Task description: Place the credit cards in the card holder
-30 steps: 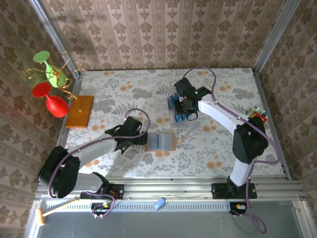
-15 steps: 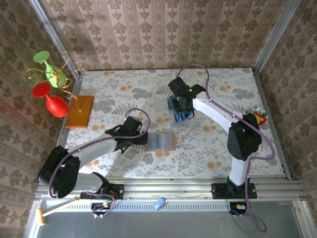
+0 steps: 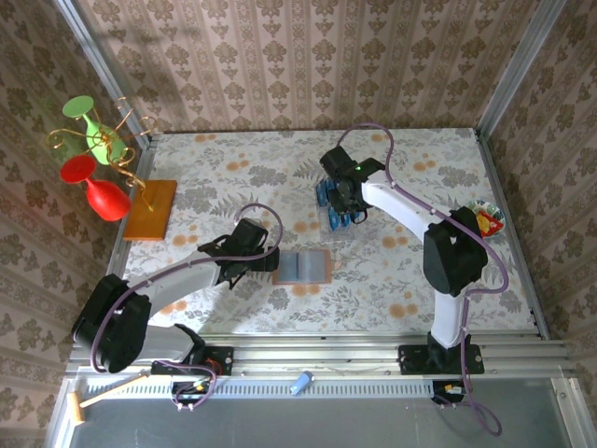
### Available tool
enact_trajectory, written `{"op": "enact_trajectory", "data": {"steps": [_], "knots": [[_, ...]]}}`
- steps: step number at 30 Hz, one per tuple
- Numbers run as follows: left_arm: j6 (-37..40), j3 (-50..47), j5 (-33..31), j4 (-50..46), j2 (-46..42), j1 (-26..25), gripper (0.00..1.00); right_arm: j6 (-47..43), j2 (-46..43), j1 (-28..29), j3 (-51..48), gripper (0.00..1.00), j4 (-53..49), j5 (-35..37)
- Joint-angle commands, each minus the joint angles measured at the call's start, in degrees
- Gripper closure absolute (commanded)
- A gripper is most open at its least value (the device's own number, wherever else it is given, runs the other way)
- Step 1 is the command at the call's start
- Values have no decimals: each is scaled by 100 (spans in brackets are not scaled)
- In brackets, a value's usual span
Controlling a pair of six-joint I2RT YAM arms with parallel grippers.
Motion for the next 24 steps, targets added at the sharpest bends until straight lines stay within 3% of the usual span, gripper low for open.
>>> {"op": "enact_trajectory", "data": {"steps": [1, 17, 24], "knots": [[78, -6, 5, 24, 15, -28, 0, -52, 160, -31, 17, 73, -47, -184], [69, -53, -19, 33, -20, -26, 0, -36, 171, -108, -38, 85, 56, -410], [67, -78, -42, 33, -69, -30, 0, 17, 137, -228, -106, 97, 133, -779]]}}
